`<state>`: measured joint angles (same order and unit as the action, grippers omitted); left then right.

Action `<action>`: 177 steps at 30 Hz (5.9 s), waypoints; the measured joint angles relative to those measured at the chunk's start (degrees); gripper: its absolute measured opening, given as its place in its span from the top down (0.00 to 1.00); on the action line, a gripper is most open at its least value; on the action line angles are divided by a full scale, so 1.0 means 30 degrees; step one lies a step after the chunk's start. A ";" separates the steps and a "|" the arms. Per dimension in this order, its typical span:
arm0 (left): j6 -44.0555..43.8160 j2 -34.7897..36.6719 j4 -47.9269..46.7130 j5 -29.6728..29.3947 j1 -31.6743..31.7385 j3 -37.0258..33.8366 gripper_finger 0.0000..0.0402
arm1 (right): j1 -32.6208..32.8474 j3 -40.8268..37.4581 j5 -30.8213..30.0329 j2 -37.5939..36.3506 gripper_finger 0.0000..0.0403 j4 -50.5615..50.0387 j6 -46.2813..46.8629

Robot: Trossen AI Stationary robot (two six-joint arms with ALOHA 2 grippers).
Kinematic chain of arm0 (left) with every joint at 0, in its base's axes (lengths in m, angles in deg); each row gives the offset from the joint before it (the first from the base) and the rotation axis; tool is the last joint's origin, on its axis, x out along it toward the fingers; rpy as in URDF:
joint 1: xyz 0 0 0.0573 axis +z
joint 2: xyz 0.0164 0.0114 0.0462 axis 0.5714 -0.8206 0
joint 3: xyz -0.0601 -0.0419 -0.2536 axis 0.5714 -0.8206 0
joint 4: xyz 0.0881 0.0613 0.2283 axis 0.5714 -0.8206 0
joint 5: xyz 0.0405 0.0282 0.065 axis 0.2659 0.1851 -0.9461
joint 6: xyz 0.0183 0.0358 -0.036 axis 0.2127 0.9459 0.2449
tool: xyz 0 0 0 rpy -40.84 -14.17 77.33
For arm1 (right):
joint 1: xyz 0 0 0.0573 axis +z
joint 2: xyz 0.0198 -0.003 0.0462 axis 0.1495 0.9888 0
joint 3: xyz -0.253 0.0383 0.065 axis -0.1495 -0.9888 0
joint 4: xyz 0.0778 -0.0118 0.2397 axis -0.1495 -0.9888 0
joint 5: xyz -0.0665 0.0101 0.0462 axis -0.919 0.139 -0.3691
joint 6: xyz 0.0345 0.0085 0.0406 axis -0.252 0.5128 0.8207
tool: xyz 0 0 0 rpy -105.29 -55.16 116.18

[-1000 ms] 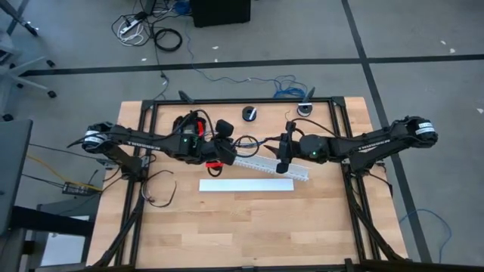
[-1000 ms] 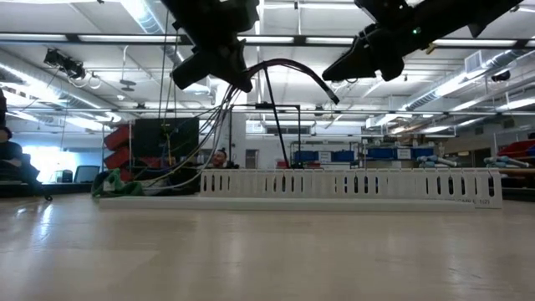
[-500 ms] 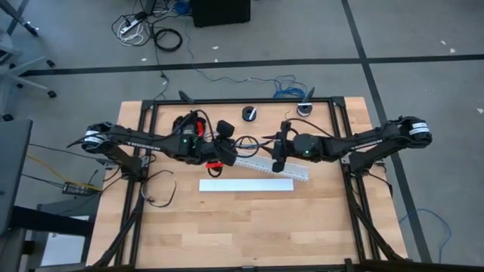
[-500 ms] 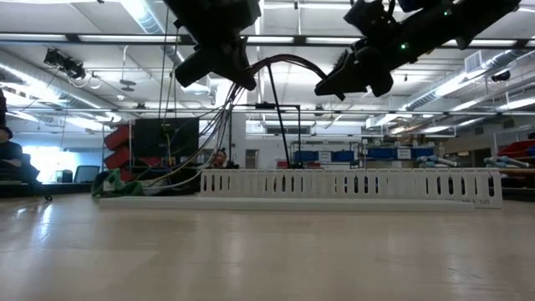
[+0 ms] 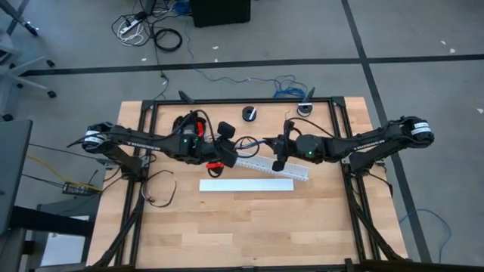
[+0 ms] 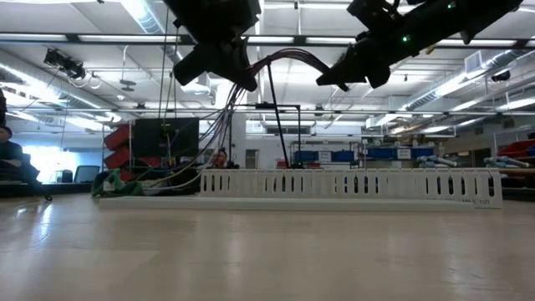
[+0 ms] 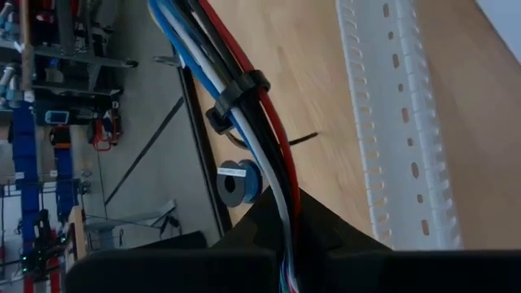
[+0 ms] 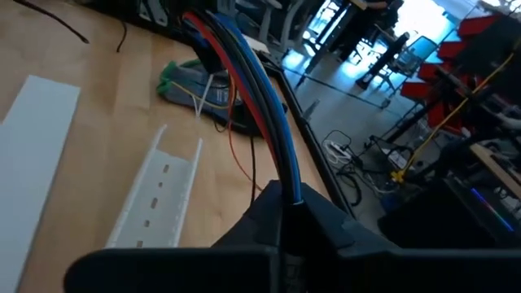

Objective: Ziptie cables
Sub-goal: Put the ziptied cables into the white cable duct

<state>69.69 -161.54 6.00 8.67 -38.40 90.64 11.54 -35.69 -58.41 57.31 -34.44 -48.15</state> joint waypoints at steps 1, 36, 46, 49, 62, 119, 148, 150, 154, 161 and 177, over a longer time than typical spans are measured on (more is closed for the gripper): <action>-0.0027 0.0000 0.0060 -0.0007 0.0000 0.0000 0.98 | 0.0000 0.0000 -0.0005 0.0000 0.97 -0.0056 0.0071; -1.4746 -0.0991 0.4841 1.3152 0.4159 0.0000 0.57 | 0.1872 0.0000 -0.2517 -0.4069 0.97 -0.7363 0.5188; -1.5873 -0.2949 0.7125 1.5687 0.4278 0.0000 0.57 | 0.1858 0.0000 -0.2580 -0.5618 0.97 -0.8156 0.4874; -1.5532 -0.3082 0.7507 1.5589 0.4295 -0.0007 0.57 | 0.1858 0.0000 -0.2570 -0.5625 0.97 -0.8224 0.4875; -1.4832 -0.4063 0.8755 1.3096 0.4296 -0.0007 0.57 | 0.1858 0.0000 -0.2475 -0.5493 0.97 -0.8020 0.5246; -1.0260 -0.0512 0.3684 0.8269 0.4100 0.0095 1.00 | 0.1523 0.0746 -0.2344 -0.6642 0.98 -1.0144 0.5681; -0.8629 0.0087 0.0814 0.6054 0.4073 -0.0012 0.99 | 0.1086 0.5464 -0.1376 -0.3218 0.98 -1.6648 0.7841; -0.8645 0.0058 0.0224 0.5915 0.4084 -0.0099 0.97 | 0.1090 0.5460 -0.1527 -0.3276 0.98 -1.6784 0.7786; -0.8776 0.0022 0.0026 0.5431 0.4146 -0.0124 0.93 | 0.1086 0.5457 -0.1717 -0.3315 0.98 -1.6767 0.7763; -0.9043 -0.0655 0.0471 0.5265 0.4218 -0.0255 0.87 | 0.1086 0.5457 -0.1695 -0.3308 0.98 -1.6275 0.7648; -0.9039 -0.2251 0.2819 0.8073 0.4699 -0.0219 0.65 | 0.1394 0.5651 -0.1443 -0.3351 0.98 -1.6259 0.7718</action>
<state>42.57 -168.29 14.45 32.89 -24.30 89.99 15.72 -18.74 -62.74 47.25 -83.21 -25.00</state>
